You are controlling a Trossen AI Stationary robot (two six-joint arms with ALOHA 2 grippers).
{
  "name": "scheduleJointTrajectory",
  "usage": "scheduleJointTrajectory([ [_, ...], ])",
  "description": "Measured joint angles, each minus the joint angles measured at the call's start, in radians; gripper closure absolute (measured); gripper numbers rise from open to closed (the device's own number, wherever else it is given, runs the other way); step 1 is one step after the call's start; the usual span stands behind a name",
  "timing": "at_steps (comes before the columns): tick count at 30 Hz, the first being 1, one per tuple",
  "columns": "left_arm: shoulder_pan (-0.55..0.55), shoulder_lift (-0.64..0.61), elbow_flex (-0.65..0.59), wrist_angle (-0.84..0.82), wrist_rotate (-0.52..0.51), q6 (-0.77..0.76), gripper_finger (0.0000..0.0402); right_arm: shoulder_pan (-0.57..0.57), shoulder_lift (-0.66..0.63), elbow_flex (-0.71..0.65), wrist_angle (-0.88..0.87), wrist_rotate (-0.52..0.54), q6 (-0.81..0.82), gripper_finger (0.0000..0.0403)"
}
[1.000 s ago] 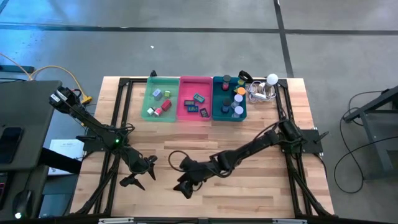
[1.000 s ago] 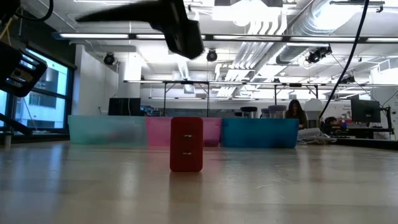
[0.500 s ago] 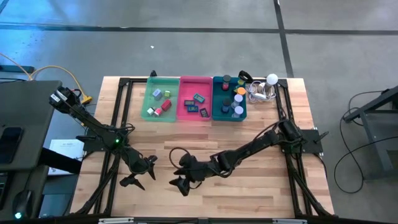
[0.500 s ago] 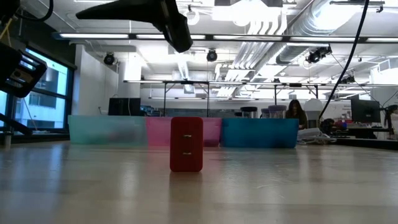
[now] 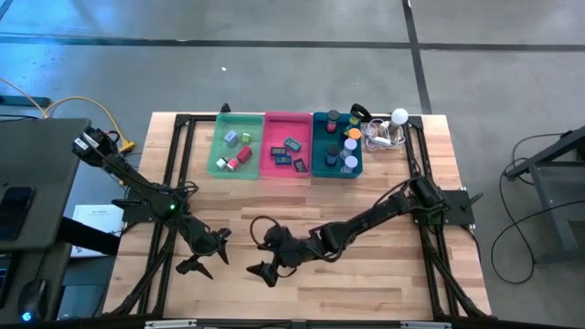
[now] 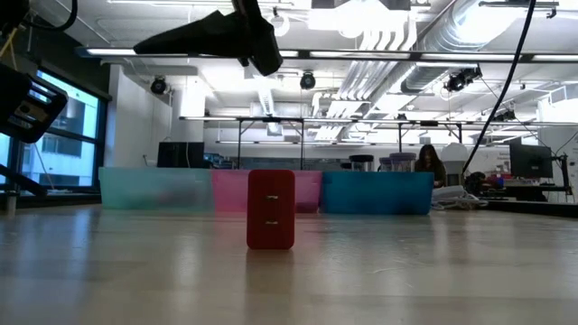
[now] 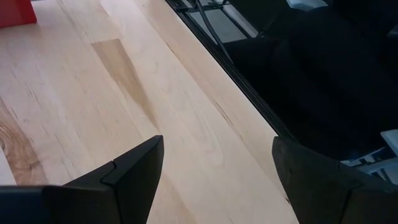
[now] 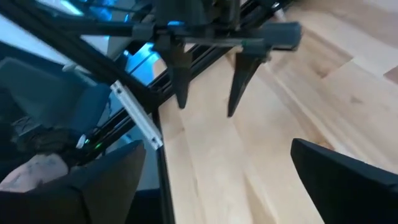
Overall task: Pick & Place Office items
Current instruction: Put the red adapter into the green bin
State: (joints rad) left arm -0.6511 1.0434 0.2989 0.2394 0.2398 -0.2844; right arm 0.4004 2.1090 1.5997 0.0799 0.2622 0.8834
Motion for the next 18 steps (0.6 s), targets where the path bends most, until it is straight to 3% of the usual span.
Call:
scheduleJointTrajectory([
  [12, 0.008, 0.0, 0.0, 0.0, 0.0, 0.028, 0.0108, 0.021, -0.003, 0.0, -0.004, 0.049, -0.054, 0.0022],
  [18, 0.029, 0.0, 0.0, 0.0, 0.032, 0.029, 0.0108, 0.06, -0.037, 0.0, 0.026, 0.037, -0.228, 0.0029],
])
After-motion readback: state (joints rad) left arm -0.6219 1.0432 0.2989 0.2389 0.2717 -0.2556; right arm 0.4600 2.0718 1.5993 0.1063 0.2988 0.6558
